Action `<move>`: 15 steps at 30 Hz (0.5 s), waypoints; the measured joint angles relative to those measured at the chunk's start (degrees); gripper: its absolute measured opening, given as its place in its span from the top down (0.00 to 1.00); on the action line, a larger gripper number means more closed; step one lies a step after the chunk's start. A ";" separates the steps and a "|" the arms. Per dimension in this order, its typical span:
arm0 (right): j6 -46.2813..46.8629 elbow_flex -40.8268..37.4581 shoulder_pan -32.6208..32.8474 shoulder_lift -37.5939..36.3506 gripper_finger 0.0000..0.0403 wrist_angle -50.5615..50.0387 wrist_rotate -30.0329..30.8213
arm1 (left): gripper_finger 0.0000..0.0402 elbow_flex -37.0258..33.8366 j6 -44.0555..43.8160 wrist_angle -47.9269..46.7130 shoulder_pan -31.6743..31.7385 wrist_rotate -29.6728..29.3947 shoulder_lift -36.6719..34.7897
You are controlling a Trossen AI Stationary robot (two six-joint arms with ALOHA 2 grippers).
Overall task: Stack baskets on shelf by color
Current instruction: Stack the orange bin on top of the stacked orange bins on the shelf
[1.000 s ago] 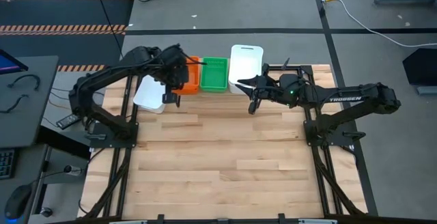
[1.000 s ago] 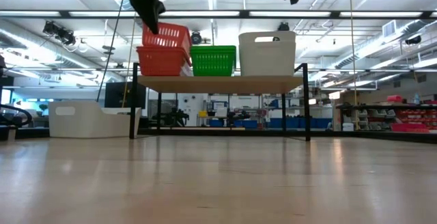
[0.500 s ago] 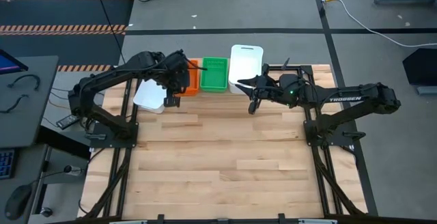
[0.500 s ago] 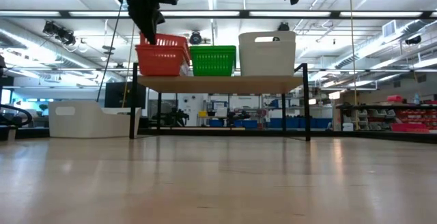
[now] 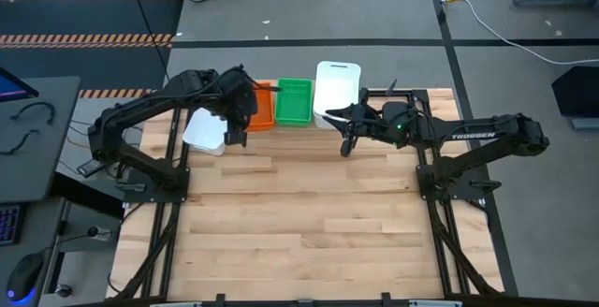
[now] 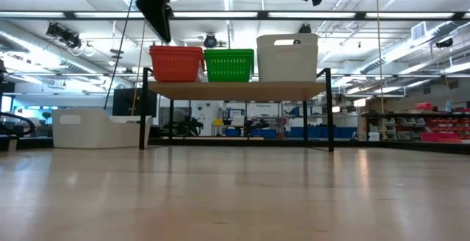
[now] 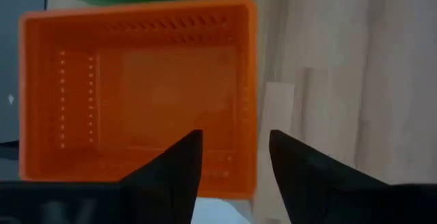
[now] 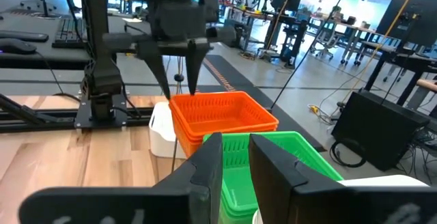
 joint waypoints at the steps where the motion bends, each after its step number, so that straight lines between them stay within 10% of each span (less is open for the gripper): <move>1: 0.00 0.00 0.00 0.00 0.81 0.00 0.01 | 0.55 0.06 -0.73 0.02 -0.61 0.59 -0.37; 15: 0.33 0.00 0.00 0.00 0.81 -0.02 0.21 | 0.60 -9.29 -6.58 0.63 -11.26 3.30 -2.63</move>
